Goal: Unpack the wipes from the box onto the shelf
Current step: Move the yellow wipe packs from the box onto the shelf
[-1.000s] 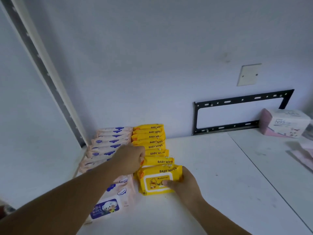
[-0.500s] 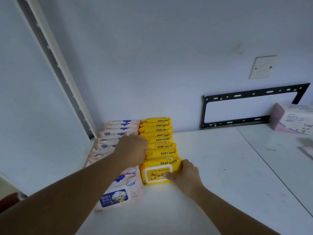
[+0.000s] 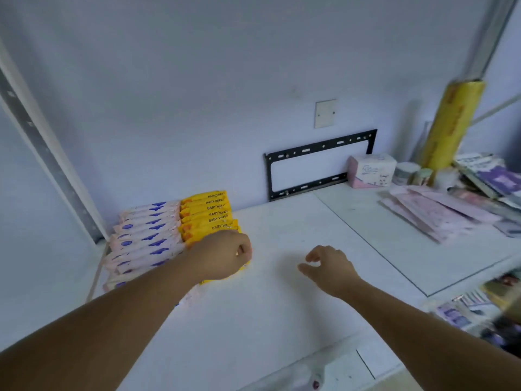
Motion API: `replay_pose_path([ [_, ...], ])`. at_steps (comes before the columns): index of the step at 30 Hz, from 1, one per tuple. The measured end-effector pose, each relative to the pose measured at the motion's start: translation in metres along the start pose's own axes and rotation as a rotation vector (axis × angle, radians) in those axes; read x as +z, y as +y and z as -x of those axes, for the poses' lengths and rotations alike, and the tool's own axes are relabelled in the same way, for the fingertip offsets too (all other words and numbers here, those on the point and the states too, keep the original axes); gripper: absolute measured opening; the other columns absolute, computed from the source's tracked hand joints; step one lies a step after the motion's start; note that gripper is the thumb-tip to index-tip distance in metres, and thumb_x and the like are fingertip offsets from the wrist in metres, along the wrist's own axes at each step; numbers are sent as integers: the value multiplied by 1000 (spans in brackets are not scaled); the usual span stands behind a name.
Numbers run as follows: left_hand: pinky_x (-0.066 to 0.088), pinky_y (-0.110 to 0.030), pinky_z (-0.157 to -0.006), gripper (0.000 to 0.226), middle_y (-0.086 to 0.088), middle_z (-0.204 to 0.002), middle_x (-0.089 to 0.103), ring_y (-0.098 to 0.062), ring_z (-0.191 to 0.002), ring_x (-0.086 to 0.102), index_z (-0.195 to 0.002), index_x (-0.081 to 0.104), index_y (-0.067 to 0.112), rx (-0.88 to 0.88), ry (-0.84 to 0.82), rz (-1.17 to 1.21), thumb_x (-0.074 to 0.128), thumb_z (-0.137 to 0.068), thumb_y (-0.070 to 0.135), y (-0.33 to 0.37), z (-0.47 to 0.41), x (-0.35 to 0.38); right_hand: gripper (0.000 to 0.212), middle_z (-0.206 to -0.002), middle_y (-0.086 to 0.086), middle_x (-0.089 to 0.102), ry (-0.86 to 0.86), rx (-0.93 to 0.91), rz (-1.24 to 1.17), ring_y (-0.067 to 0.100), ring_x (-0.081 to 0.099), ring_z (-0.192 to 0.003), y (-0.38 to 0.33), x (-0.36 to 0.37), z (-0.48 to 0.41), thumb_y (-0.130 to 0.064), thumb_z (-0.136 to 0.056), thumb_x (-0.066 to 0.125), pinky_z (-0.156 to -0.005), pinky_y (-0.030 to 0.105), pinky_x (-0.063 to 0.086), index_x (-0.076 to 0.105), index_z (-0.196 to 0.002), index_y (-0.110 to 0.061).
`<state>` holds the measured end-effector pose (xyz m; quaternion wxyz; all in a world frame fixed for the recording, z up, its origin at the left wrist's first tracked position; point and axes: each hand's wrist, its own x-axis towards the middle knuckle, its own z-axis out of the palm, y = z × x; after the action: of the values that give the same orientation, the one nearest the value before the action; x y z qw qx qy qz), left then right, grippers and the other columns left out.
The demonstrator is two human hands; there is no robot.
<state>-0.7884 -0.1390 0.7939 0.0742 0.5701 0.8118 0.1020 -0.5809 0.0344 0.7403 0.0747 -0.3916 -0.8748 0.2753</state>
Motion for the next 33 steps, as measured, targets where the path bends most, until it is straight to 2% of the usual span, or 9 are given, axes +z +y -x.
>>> replay_pose_path([
  [6, 52, -34, -84, 11, 17, -95, 61, -6, -91, 59, -86, 61, 36, 150, -108, 27, 54, -94, 38, 103, -24, 20, 31, -113, -5, 65, 105, 117, -36, 19, 61, -109, 79, -55, 59, -46, -88, 66, -94, 37, 51, 67, -110, -24],
  [10, 54, -34, -86, 11, 19, -99, 65, -4, -93, 62, -88, 62, 39, 241, -207, 45, 53, -94, 42, 182, -44, 39, 23, -103, -5, 64, 182, 211, -88, 19, 65, -91, 145, -91, 105, -41, -88, 67, -72, 31, 50, 66, -103, -23],
  [15, 56, -35, -84, 12, 16, -97, 67, -7, -89, 64, -92, 65, 35, 357, -277, 67, 56, -93, 42, 302, -64, 75, 17, -92, -4, 64, 207, 350, -76, 18, 61, -87, 246, -136, 173, -33, -86, 69, -74, 30, 47, 63, -96, -21],
  [18, 53, -30, -73, 9, 15, -92, 66, -4, -82, 62, -94, 65, 35, 434, -331, 88, 58, -95, 40, 379, -69, 106, 16, -88, -5, 66, 198, 460, -91, 18, 63, -86, 314, -157, 213, -35, -82, 71, -70, 29, 46, 63, -89, -23],
  [21, 54, -32, -81, 8, 15, -95, 66, -7, -88, 63, -91, 64, 36, 492, -392, 86, 58, -93, 39, 450, -76, 145, 14, -84, -4, 65, 167, 553, -119, 18, 63, -81, 380, -174, 252, -33, -79, 73, -63, 27, 46, 63, -82, -23],
  [23, 53, -29, -79, 10, 14, -96, 67, -6, -88, 62, -93, 66, 33, 516, -444, 54, 58, -93, 40, 491, -80, 176, 16, -91, -4, 65, 120, 605, -123, 18, 63, -87, 419, -179, 279, -34, -82, 74, -67, 28, 47, 66, -92, -24],
  [26, 51, -27, -79, 8, 12, -96, 67, -9, -92, 63, -91, 63, 34, 544, -539, 15, 57, -95, 36, 537, -82, 226, 29, -106, -3, 66, -10, 674, -139, 19, 63, -101, 474, -175, 311, -35, -85, 74, -86, 32, 53, 69, -110, -21],
  [29, 54, -36, -87, 10, 9, -101, 66, -12, -94, 62, -98, 64, 31, 503, -648, -1, 56, -98, 38, 560, -76, 271, 32, -116, 2, 68, -166, 729, -140, 23, 62, -108, 515, -162, 336, -36, -85, 75, -94, 34, 53, 71, -111, -19],
  [33, 54, -36, -89, 13, 10, -101, 64, -11, -94, 61, -101, 65, 31, 461, -775, -42, 55, -98, 39, 561, -70, 321, 38, -121, 10, 68, -320, 755, -131, 27, 62, -112, 548, -136, 355, -34, -91, 70, -96, 34, 51, 71, -116, -6],
])
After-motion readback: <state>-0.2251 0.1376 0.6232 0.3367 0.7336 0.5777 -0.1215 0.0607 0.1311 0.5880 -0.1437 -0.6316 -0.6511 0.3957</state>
